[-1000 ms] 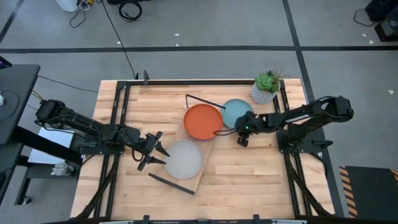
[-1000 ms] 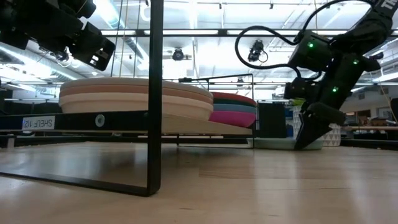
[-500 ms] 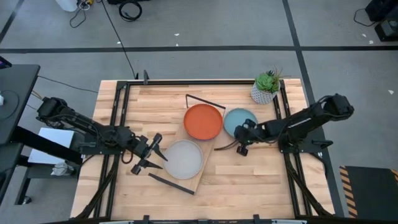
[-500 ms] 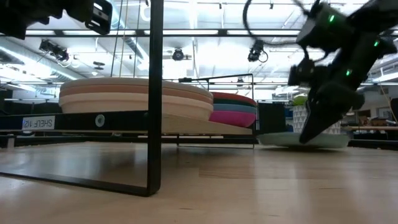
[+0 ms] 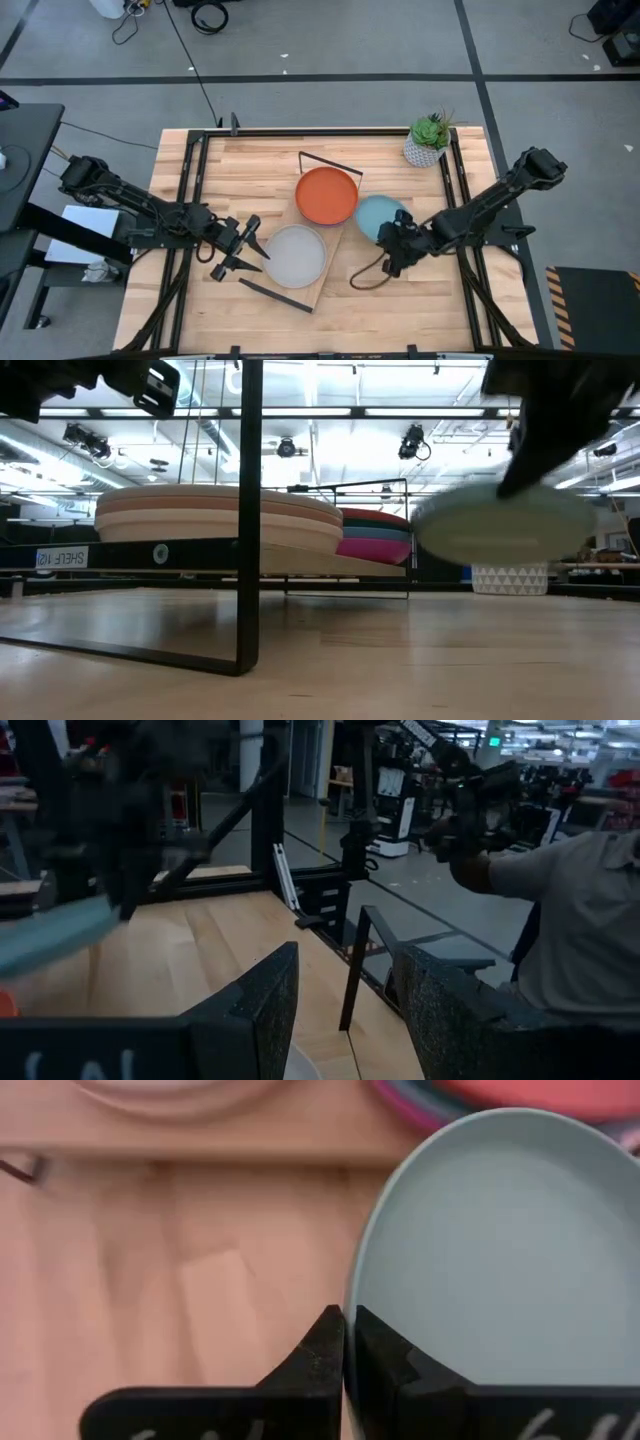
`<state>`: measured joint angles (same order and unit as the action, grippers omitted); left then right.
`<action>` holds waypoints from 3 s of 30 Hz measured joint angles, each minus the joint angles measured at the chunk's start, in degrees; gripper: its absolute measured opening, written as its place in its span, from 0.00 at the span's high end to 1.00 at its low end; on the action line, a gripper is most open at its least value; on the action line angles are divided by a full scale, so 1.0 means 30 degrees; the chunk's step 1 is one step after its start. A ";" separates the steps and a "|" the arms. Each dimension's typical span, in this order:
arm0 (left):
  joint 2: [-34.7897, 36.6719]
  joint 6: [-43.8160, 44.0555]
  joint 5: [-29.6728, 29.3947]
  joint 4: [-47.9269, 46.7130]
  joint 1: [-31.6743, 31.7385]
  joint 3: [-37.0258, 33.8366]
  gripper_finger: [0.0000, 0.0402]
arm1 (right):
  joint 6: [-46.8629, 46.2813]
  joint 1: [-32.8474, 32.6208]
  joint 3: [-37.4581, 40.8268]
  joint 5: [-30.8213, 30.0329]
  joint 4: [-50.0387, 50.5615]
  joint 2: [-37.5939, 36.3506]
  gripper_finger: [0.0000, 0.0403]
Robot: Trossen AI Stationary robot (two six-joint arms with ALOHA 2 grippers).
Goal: Place and stack plates onto a shelf
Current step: Stack the light blue plate on top of the white plate on the shelf
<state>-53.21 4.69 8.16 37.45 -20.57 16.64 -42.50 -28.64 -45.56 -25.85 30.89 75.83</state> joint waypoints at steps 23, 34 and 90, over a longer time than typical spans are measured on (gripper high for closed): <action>0.0000 0.0232 -0.0357 -0.0554 0.0006 0.0000 0.57 | 0.3578 -0.3786 -0.4951 -0.4924 -0.0611 0.1931 0.96; -0.0007 0.0742 -0.0357 -0.0896 0.0006 0.0000 0.57 | 0.9914 -0.4176 -1.1544 -0.4334 -0.0106 0.7265 0.96; 0.5493 -0.1502 -0.2018 -0.1700 0.0049 0.0000 0.57 | 1.7586 0.1747 -0.5662 0.6515 -1.4608 0.9078 0.88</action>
<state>-36.73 0.19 2.11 32.35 -20.43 16.64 10.26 -23.40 -62.54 -6.31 -12.93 103.07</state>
